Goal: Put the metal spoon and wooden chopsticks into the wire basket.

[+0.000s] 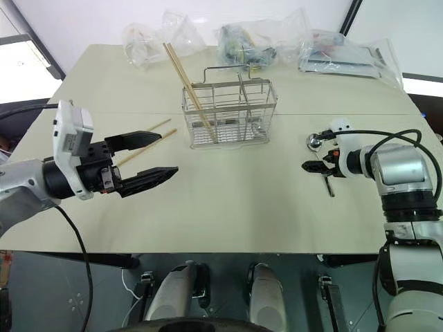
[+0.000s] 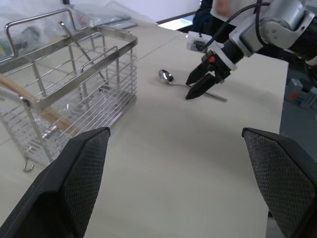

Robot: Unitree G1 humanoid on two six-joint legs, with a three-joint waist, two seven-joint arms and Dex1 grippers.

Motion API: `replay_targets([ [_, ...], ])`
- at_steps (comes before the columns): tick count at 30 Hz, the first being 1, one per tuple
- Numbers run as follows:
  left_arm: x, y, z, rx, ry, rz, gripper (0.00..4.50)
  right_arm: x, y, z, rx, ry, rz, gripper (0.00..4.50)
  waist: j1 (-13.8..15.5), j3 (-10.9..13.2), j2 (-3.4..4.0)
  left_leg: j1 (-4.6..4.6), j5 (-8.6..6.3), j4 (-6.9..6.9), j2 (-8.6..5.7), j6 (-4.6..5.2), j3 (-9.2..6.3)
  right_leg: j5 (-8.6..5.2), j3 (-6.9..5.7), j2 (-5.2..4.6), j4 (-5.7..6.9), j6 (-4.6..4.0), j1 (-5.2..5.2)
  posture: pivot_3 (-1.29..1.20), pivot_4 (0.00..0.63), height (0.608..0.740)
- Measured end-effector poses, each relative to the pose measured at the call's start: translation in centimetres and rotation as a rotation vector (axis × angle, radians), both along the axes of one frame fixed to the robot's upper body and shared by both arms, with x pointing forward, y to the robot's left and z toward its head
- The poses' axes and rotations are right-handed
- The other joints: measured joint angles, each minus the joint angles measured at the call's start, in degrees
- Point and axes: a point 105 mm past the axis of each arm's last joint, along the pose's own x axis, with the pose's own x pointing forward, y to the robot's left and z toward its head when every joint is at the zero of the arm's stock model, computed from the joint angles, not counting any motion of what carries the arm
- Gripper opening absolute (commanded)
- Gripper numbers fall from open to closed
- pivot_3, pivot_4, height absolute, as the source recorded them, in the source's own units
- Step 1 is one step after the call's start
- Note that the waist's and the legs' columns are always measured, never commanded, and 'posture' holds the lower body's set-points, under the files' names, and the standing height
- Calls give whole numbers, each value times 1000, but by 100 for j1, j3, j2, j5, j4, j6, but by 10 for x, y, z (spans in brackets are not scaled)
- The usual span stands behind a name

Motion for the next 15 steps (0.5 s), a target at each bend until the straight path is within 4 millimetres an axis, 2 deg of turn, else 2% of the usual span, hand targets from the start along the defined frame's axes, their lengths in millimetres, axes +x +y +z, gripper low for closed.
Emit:
replay_targets([
  [5,0,-4,0,8,11,-30,4482,4,2,0,14,-20,-22,4055,-3,0,0,0,0,0,0,0,0,0,0,2,0,1,0,0,150,704],
  [6,0,-4,0,8,12,-36,4496,7,4,0,23,-24,-28,3801,-5,0,0,0,1,0,0,0,0,1,0,2,0,1,0,0,150,704],
  [8,-1,-6,1,7,12,-54,4500,13,6,0,36,-35,-40,3164,-8,0,0,0,0,0,0,0,0,0,0,2,0,1,0,0,150,704],
  [14,-2,-7,1,12,16,-64,4500,17,1,-2,47,-39,-69,128,-1,0,-1,0,2,0,-1,0,-1,1,1,3,0,2,2,0,150,704],
  [15,-3,-6,1,13,16,-64,4500,18,1,-2,50,-39,-70,52,-2,0,-1,1,2,0,-1,-1,-1,1,1,3,0,2,2,0,150,704],
])
